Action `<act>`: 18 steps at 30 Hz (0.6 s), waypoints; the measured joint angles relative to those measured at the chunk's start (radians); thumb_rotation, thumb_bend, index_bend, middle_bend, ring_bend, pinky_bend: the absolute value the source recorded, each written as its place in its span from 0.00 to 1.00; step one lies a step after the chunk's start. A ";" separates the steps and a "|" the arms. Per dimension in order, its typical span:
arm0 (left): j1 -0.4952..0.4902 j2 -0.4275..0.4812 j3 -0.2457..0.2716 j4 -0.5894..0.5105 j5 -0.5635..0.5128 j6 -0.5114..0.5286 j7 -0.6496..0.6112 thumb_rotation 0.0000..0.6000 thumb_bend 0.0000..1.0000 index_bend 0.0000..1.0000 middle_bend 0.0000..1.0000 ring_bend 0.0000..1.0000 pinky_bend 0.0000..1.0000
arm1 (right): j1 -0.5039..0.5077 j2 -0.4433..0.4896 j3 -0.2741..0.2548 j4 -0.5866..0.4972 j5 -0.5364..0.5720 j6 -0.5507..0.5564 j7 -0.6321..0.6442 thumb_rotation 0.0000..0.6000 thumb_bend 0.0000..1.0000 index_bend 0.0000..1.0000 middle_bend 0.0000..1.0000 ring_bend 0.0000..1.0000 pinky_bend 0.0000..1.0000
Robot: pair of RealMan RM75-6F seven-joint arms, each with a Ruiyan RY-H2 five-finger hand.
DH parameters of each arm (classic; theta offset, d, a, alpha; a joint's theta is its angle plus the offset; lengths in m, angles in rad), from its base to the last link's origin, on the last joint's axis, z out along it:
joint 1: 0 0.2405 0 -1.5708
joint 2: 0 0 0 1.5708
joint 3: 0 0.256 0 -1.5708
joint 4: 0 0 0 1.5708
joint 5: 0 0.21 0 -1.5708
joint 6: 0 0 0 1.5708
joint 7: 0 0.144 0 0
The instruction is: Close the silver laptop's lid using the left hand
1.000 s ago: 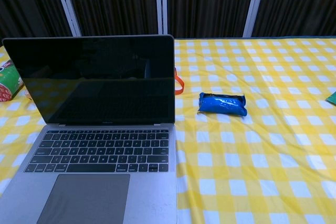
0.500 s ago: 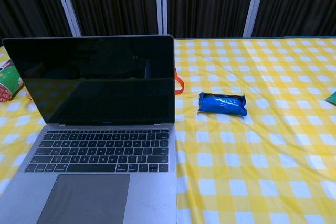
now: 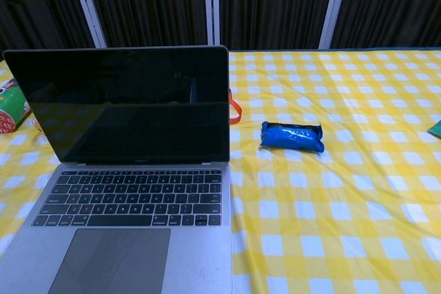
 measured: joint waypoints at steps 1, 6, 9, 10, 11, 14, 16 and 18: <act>-0.013 0.001 -0.005 -0.001 -0.008 -0.018 -0.011 1.00 1.00 0.07 0.02 0.04 0.06 | 0.000 0.001 0.000 0.000 0.001 0.000 0.002 1.00 0.00 0.01 0.00 0.00 0.00; -0.076 -0.002 -0.018 0.000 -0.054 -0.107 -0.053 1.00 1.00 0.15 0.14 0.16 0.20 | 0.000 0.003 -0.001 -0.001 0.001 0.000 0.007 1.00 0.00 0.01 0.00 0.00 0.00; -0.108 -0.013 -0.020 0.001 -0.088 -0.151 -0.070 1.00 1.00 0.18 0.20 0.21 0.26 | 0.000 0.003 0.000 -0.001 0.001 0.000 0.007 1.00 0.00 0.01 0.00 0.00 0.00; -0.115 -0.017 -0.020 0.000 -0.097 -0.159 -0.076 1.00 1.00 0.19 0.21 0.23 0.27 | 0.000 0.004 0.000 0.000 0.002 0.001 0.008 1.00 0.00 0.01 0.00 0.00 0.00; -0.120 -0.021 -0.020 0.000 -0.103 -0.166 -0.081 1.00 1.00 0.19 0.23 0.24 0.28 | 0.000 0.004 0.000 0.000 0.002 0.001 0.009 1.00 0.00 0.01 0.00 0.00 0.00; -0.130 -0.030 -0.017 0.000 -0.118 -0.180 -0.093 1.00 1.00 0.21 0.24 0.26 0.29 | -0.001 0.006 0.002 -0.001 0.003 0.005 0.014 1.00 0.00 0.01 0.00 0.00 0.00; -0.137 -0.033 -0.012 0.002 -0.124 -0.189 -0.092 1.00 1.00 0.22 0.25 0.27 0.30 | -0.003 0.008 0.002 -0.001 0.003 0.009 0.017 1.00 0.00 0.01 0.00 0.00 0.00; -0.140 -0.033 -0.006 0.002 -0.128 -0.189 -0.090 1.00 1.00 0.22 0.26 0.27 0.30 | -0.004 0.010 0.003 -0.002 0.002 0.014 0.021 1.00 0.00 0.01 0.00 0.00 0.00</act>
